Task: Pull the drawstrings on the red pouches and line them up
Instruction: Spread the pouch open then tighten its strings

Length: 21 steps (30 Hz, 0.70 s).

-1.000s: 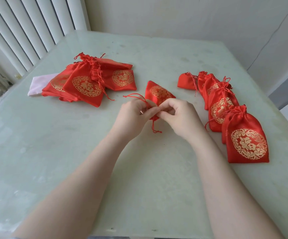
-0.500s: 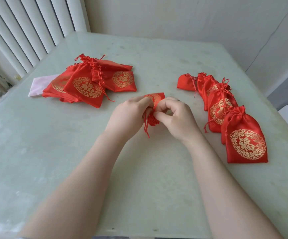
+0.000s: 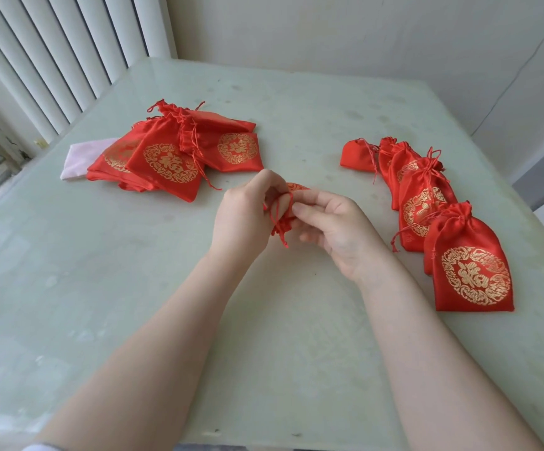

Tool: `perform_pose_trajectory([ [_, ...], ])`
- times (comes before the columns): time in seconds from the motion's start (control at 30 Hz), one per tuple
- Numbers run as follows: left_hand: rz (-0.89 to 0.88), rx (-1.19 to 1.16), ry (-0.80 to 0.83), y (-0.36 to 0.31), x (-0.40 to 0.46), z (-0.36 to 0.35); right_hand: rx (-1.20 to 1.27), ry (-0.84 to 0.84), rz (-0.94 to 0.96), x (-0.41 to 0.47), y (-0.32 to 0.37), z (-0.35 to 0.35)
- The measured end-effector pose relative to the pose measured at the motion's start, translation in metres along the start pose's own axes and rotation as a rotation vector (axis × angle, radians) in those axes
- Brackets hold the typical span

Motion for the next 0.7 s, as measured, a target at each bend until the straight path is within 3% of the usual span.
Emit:
perform_pose_trajectory([
  [0.33, 0.007, -0.073, 0.114, 0.0, 0.002, 0.0, -0.148, -0.053, -0.047, -0.002, -0.001, 0.0],
  [0.4, 0.013, -0.079, 0.129, -0.001, 0.002, -0.001, -0.329, -0.242, 0.094, -0.002, 0.002, 0.005],
  [0.47, 0.021, -0.093, 0.155, 0.0, 0.001, -0.004, -0.732, -0.549, 0.41, -0.007, 0.011, 0.01],
  [0.53, 0.035, -0.106, 0.197, 0.001, 0.001, -0.006, -0.923, -0.691, 0.613, -0.013, 0.017, 0.008],
  [0.6, 0.031, -0.12, 0.246, 0.001, 0.0, -0.01, -0.812, -0.631, 0.575, -0.01, 0.016, 0.009],
  [0.7, 0.004, -0.134, 0.275, -0.001, -0.002, -0.014, -0.24, -0.369, 0.195, -0.002, 0.011, 0.015],
])
Point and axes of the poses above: each hand's wrist, its own x-axis towards the middle knuckle, its own z-axis out of the back of the hand, y = z × x, the point moved 4 cm from there along x, towards the middle knuckle, and after that the axes turned 13 degrees about -z, right-handed, at the moved point
